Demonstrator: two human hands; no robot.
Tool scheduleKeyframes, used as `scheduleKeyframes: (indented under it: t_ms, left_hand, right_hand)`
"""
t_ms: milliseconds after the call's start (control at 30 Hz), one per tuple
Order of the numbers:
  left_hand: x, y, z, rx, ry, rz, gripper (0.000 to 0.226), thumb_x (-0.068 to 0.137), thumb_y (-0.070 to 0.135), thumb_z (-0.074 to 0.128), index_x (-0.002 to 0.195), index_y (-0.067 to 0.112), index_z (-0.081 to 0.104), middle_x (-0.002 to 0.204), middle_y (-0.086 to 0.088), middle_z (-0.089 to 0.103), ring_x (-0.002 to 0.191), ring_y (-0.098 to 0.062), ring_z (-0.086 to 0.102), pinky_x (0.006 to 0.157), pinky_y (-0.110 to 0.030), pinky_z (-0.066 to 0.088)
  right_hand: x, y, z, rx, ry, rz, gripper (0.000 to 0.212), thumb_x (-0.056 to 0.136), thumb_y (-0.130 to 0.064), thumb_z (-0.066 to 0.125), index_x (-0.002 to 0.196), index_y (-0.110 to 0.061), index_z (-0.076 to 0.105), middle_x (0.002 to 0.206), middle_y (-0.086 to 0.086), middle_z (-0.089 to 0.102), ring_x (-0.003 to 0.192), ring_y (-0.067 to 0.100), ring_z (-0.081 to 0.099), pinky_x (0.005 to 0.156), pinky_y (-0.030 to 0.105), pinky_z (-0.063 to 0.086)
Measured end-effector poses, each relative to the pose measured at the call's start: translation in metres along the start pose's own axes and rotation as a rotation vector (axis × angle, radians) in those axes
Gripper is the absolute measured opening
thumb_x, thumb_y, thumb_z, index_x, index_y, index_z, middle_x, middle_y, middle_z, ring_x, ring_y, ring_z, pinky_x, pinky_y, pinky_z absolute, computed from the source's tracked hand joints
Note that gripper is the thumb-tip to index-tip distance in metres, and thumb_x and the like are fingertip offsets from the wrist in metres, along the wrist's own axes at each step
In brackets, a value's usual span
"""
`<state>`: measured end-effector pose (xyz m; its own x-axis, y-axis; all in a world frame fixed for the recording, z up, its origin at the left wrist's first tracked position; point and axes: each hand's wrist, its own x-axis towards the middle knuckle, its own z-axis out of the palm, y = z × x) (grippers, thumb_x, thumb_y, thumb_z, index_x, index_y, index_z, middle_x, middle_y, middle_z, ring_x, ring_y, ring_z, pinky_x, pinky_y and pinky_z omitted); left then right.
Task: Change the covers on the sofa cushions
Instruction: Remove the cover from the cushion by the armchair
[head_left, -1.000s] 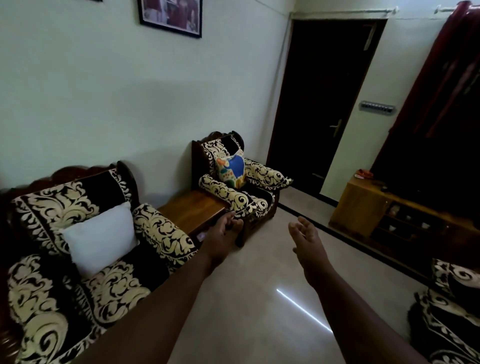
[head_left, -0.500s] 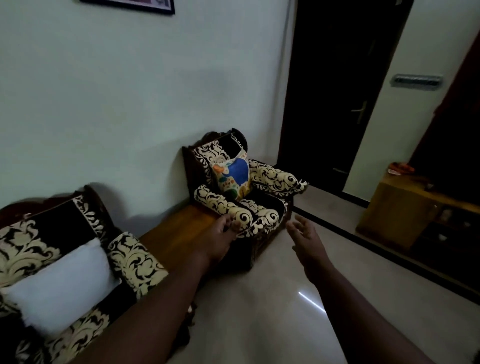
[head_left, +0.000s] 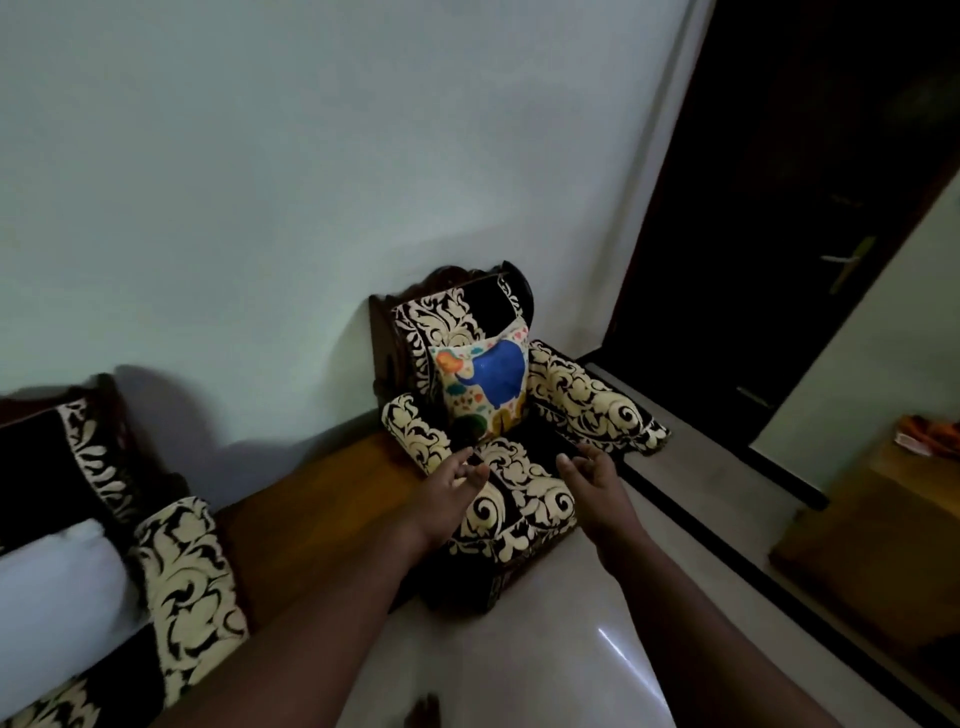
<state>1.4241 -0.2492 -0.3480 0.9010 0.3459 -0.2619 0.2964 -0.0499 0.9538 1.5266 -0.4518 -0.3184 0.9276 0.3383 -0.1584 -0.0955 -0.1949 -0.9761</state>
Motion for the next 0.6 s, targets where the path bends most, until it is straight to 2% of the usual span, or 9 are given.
scheduleKeyframes:
  t_ms: [67, 133, 233, 300, 400, 467, 533, 600]
  left_hand:
    - [0.049, 0.000, -0.006, -0.026, 0.015, 0.007, 0.085, 0.059, 0.097, 0.056, 0.135, 0.059, 0.046, 0.139, 0.010, 0.056, 0.122, -0.021, 0.058, 0.105, -0.055, 0.048]
    - [0.101, 0.007, -0.015, -0.043, 0.032, -0.024, 0.102, 0.057, 0.098, 0.056, 0.145, 0.047, 0.042, 0.140, 0.010, 0.055, 0.121, -0.019, 0.059, 0.105, -0.054, 0.048]
    - [0.165, 0.025, -0.028, -0.031, 0.031, -0.050, 0.100, 0.069, 0.087, 0.054, 0.151, 0.033, 0.040, 0.144, 0.002, 0.054, 0.122, -0.020, 0.059, 0.108, -0.050, 0.046]
    - [0.209, 0.035, -0.037, -0.008, 0.039, -0.082, 0.093, 0.076, 0.078, 0.050, 0.153, 0.029, 0.038, 0.146, -0.001, 0.054, 0.123, -0.021, 0.059, 0.108, -0.049, 0.046]
    - [0.270, 0.044, -0.046, 0.025, 0.039, -0.106, 0.090, 0.079, 0.078, 0.048, 0.154, 0.029, 0.035, 0.146, 0.000, 0.053, 0.124, -0.020, 0.058, 0.108, -0.048, 0.046]
    - [0.312, 0.048, -0.049, 0.059, 0.045, -0.126, 0.088, 0.081, 0.077, 0.048, 0.154, 0.029, 0.034, 0.146, 0.001, 0.054, 0.122, -0.018, 0.059, 0.106, -0.044, 0.047]
    - [0.355, 0.049, -0.050, 0.082, 0.061, -0.143, 0.081, 0.086, 0.072, 0.046, 0.154, 0.030, 0.034, 0.145, 0.001, 0.054, 0.120, -0.016, 0.059, 0.098, -0.035, 0.049]
    - [0.398, 0.048, -0.050, 0.079, 0.101, -0.177, 0.075, 0.089, 0.067, 0.046, 0.154, 0.029, 0.034, 0.146, 0.000, 0.053, 0.121, -0.015, 0.059, 0.089, -0.032, 0.048]
  right_hand:
    - [0.048, -0.002, 0.005, -0.022, 0.005, 0.027, 0.066, 0.096, -0.042, 0.065, 0.151, -0.022, 0.035, 0.149, 0.009, 0.046, 0.131, 0.023, 0.051, 0.106, 0.049, 0.049]
    - [0.103, -0.004, 0.012, -0.069, 0.001, 0.057, 0.064, 0.096, -0.042, 0.064, 0.151, -0.022, 0.036, 0.149, 0.008, 0.047, 0.130, 0.023, 0.052, 0.106, 0.051, 0.049]
    - [0.174, -0.011, 0.017, -0.126, -0.004, 0.119, 0.061, 0.097, -0.044, 0.063, 0.149, -0.024, 0.037, 0.147, 0.004, 0.048, 0.122, 0.026, 0.058, 0.102, 0.055, 0.051]
    - [0.221, -0.017, 0.017, -0.164, -0.014, 0.137, 0.059, 0.098, -0.043, 0.061, 0.149, -0.022, 0.038, 0.146, 0.004, 0.049, 0.116, 0.022, 0.060, 0.099, 0.049, 0.053]
    - [0.291, -0.022, 0.016, -0.221, -0.041, 0.156, 0.057, 0.097, -0.044, 0.061, 0.147, -0.022, 0.041, 0.145, 0.007, 0.051, 0.120, 0.021, 0.057, 0.089, 0.036, 0.054]
    - [0.344, -0.020, 0.018, -0.246, -0.072, 0.169, 0.058, 0.097, -0.045, 0.062, 0.146, -0.022, 0.042, 0.144, 0.009, 0.053, 0.121, 0.023, 0.058, 0.089, 0.037, 0.057]
    - [0.400, -0.015, 0.023, -0.238, -0.112, 0.195, 0.056, 0.097, -0.042, 0.062, 0.145, -0.022, 0.043, 0.139, 0.007, 0.055, 0.116, 0.020, 0.061, 0.088, 0.037, 0.058]
    - [0.460, -0.010, 0.029, -0.234, -0.181, 0.217, 0.042, 0.100, -0.036, 0.061, 0.138, -0.023, 0.048, 0.123, -0.002, 0.060, 0.100, 0.008, 0.063, 0.070, 0.023, 0.056]
